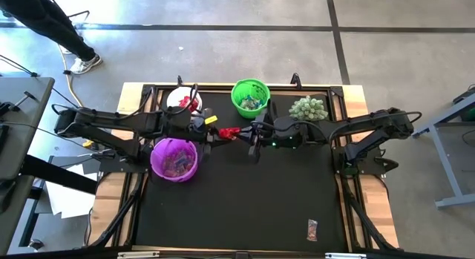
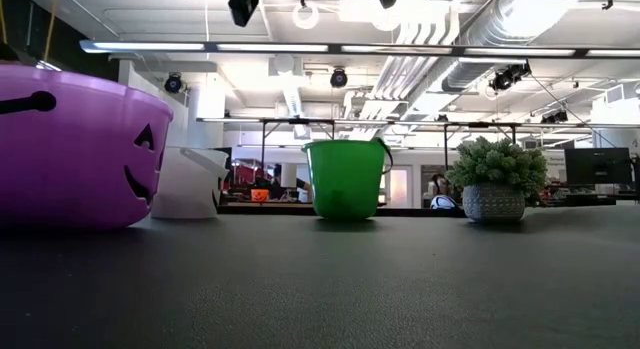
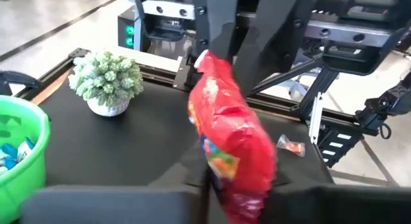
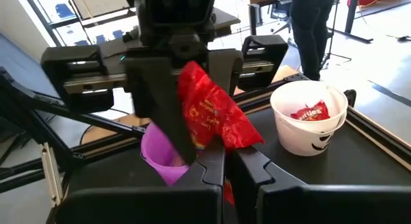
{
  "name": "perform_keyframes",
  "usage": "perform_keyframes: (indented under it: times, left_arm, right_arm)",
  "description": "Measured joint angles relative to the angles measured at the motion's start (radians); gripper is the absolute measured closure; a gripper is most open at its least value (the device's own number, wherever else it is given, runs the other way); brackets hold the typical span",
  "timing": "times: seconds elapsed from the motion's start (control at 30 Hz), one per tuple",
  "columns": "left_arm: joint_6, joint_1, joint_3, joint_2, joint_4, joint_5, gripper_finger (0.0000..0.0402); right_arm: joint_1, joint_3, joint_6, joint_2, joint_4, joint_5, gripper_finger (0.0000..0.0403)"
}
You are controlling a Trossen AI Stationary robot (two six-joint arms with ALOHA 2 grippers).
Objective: Sort candy
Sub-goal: Put the red candy into the white bucket
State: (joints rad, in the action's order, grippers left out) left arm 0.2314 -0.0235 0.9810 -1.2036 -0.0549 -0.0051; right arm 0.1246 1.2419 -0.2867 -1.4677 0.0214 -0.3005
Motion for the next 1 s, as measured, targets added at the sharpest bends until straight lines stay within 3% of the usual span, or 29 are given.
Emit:
perform_keyframes:
  times: [0.1,0.37,0.77,0.9,1.0]
  left_arm:
    - [0.03,0.005,0.0,0.0,-0.012,0.0,0.0388]
    - [0.045,0.008,0.0,0.008,-0.021,-0.015,0.0396]
    - [0.056,0.012,0.0,0.02,-0.027,-0.078,0.0396]
    - [0.055,0.012,0.0,0.02,-0.024,-0.164,0.0396]
    - [0.055,0.017,0.0,0.025,-0.037,-0.285,0.0396]
  right_arm:
    - [0.0,0.0,0.0,0.0,0.006,0.002,0.0403]
    - [-0.01,0.0,-0.009,0.0,0.002,0.001,0.0393]
    - [-0.053,0.0,-0.001,0.0,0.005,-0.036,0.0223]
    - [-0.061,0.0,0.0,0.001,0.012,-0.125,0.0203]
    - [-0.069,0.0,0.032,0.009,0.045,-0.159,0.0201]
